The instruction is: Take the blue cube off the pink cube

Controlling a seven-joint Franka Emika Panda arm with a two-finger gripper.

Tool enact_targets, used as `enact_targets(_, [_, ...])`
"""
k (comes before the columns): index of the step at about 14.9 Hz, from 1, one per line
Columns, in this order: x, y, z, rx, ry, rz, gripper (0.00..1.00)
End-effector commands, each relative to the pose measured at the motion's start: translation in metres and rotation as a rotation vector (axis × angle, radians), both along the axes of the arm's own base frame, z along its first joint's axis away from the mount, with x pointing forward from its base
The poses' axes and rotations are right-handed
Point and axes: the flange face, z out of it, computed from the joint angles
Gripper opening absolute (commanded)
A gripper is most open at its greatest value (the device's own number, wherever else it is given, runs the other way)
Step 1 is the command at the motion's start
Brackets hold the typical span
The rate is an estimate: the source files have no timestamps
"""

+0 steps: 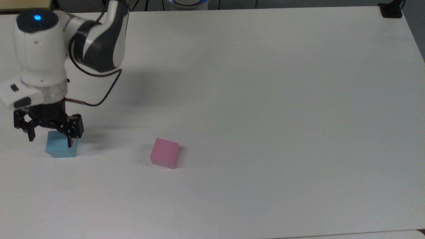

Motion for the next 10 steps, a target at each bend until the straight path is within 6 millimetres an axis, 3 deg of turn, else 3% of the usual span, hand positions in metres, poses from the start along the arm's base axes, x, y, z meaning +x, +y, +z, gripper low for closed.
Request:
enact_targets(1, [-0.068, 0.068, 0.116, 0.132, 0.152, -0.071, 1.00])
enact_targets(3, [-0.098, 0.111, 0.156, 0.185, 0.244, -0.143, 1.00])
enact_targets(5, [-0.124, 0.148, 0.178, 0.198, 0.306, -0.122, 1.00])
enact_targets(6, [-0.148, 0.171, 0.192, 0.200, 0.330, -0.092, 1.00])
enact_targets(10, [-0.187, 0.212, 0.211, 0.201, 0.410, -0.059, 1.00])
